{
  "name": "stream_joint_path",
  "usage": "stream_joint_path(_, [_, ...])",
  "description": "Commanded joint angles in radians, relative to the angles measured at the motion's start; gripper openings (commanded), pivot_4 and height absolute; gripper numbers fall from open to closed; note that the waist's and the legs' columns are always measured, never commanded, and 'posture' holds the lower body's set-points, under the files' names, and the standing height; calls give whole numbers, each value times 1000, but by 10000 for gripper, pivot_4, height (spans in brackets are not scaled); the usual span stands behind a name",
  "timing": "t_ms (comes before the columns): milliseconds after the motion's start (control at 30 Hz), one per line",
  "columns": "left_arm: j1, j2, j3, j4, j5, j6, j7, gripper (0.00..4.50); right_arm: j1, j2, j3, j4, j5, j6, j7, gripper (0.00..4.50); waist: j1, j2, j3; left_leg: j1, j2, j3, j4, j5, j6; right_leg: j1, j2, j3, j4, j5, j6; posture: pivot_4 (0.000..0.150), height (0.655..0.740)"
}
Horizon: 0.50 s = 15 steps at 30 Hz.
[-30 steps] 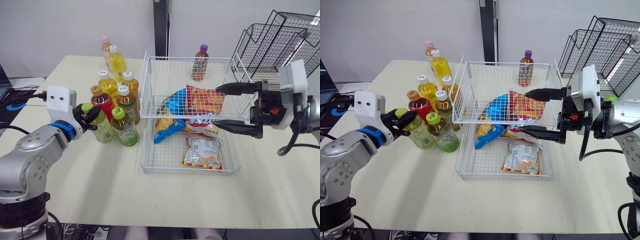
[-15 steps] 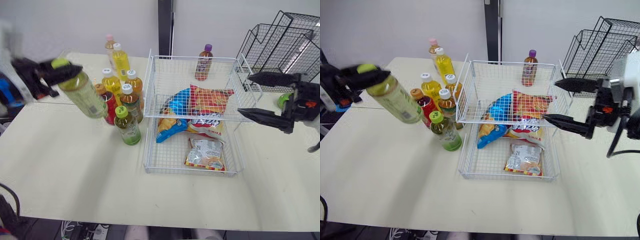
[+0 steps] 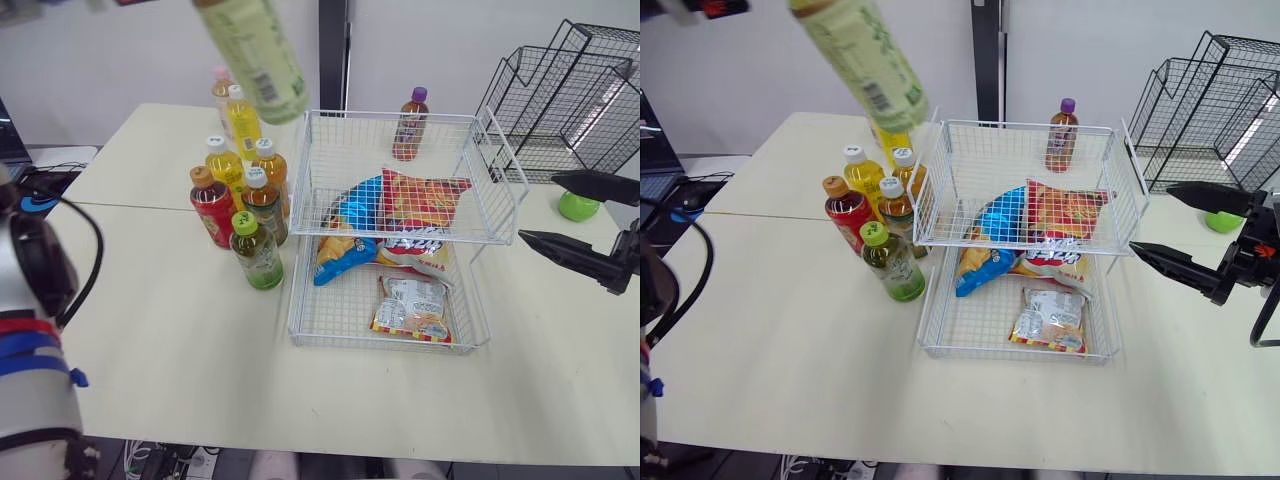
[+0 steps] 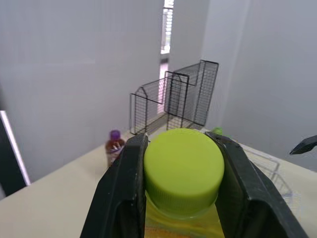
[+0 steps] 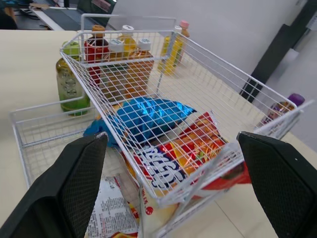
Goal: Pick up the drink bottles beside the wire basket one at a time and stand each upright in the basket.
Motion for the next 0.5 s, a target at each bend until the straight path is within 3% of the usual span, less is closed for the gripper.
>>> stream_joint_path(33, [-138,-71,-10,122,67,-77,-74,13839,27,7,-63,-39,6,-8,-33,45000,-6,1,1,-1,0,0,0,0,0,0,0,0,0,0,0,1500,7400])
stream_joint_path(267, [-207,-342,-52,328,221,-280,-83,13839,67,55,-72,-65,-15,-33,-120,45000,-11,4,2,-1,-1,0,0,0,0,0,0,2,0,0,0,1500,7400])
stream_joint_path(500, [-178,-573,-40,528,367,-586,39,13839,100,99,-50,-110,-31,-48,-195,45000,-11,5,3,-2,-4,-1,0,0,0,-1,0,5,0,1,-1,1500,7400])
